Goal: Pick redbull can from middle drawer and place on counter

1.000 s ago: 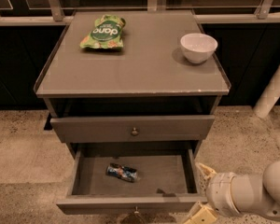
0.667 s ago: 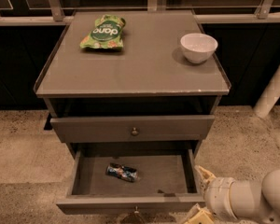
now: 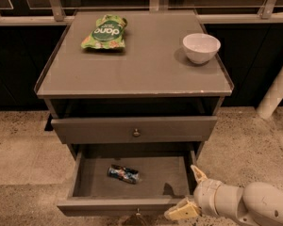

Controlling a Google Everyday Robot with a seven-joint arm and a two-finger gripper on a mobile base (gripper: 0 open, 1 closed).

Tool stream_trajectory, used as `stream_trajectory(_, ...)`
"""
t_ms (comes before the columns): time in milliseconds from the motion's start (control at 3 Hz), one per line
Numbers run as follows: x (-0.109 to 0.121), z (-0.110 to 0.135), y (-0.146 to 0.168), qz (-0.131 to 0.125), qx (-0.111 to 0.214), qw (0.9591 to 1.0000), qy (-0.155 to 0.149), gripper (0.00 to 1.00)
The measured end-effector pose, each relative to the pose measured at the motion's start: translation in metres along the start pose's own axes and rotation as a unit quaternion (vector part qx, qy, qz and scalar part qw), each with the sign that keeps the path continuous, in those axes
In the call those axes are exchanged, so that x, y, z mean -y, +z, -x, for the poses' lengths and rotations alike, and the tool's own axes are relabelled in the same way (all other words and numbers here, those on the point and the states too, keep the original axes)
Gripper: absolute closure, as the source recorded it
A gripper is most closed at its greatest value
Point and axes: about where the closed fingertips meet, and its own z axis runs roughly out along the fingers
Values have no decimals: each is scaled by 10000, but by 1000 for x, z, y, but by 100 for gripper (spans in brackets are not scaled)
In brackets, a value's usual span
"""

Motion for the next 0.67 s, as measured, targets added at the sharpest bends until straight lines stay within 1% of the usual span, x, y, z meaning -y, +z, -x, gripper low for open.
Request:
stream_trajectory(333,0,0,0,0,0,10000,0,0)
stream_trajectory(667,2,-8,23,100,83,9998,119,0)
